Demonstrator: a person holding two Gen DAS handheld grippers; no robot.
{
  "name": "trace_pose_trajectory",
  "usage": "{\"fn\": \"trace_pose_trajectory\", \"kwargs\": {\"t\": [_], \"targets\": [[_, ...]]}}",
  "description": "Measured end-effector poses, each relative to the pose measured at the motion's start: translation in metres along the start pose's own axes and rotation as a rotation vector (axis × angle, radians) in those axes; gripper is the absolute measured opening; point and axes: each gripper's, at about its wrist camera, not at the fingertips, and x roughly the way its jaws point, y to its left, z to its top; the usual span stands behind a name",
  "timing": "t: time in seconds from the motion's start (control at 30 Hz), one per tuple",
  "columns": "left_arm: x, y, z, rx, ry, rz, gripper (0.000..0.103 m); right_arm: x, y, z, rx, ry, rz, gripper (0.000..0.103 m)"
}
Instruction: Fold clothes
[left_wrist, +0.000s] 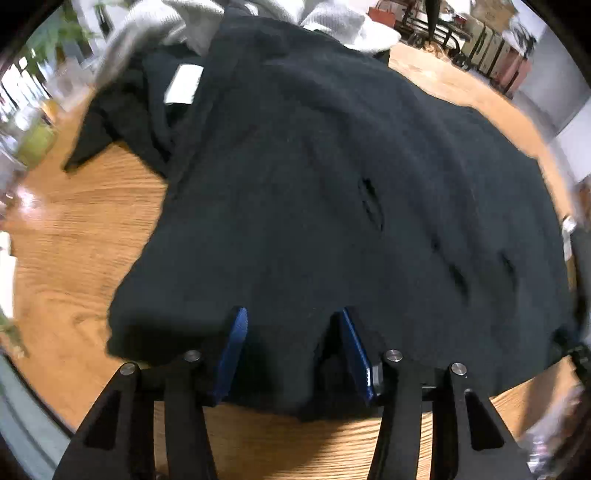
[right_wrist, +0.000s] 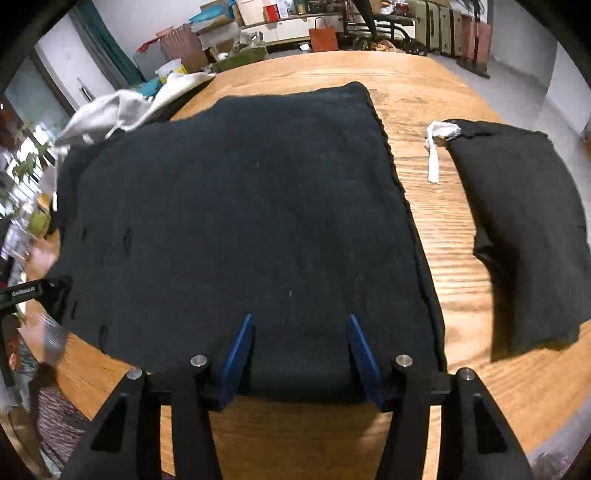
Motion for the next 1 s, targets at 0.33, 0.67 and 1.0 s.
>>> {"fn": "trace_pose_trajectory", "kwargs": {"t": [0.33, 0.67, 1.0], "targets": [[-0.017, 0.009, -0.042, -0.006, 0.033, 0.005, 0.058, -0.011, 0.012, -0.025, -0.049, 0.051, -0.053, 0.059], [-0.024, 0.006, -0.046, -0.015, 0.066, 0.009, 0.059, -0.018, 0.013, -0.033, -0.057, 0.072, -0.042, 0.059], [-0.032, 0.008, -0.058, -0.026, 0.066, -0.018, 0.060, -0.029, 0.007, -0.042, -0.010, 0.066, 0.005, 0.059]]}}
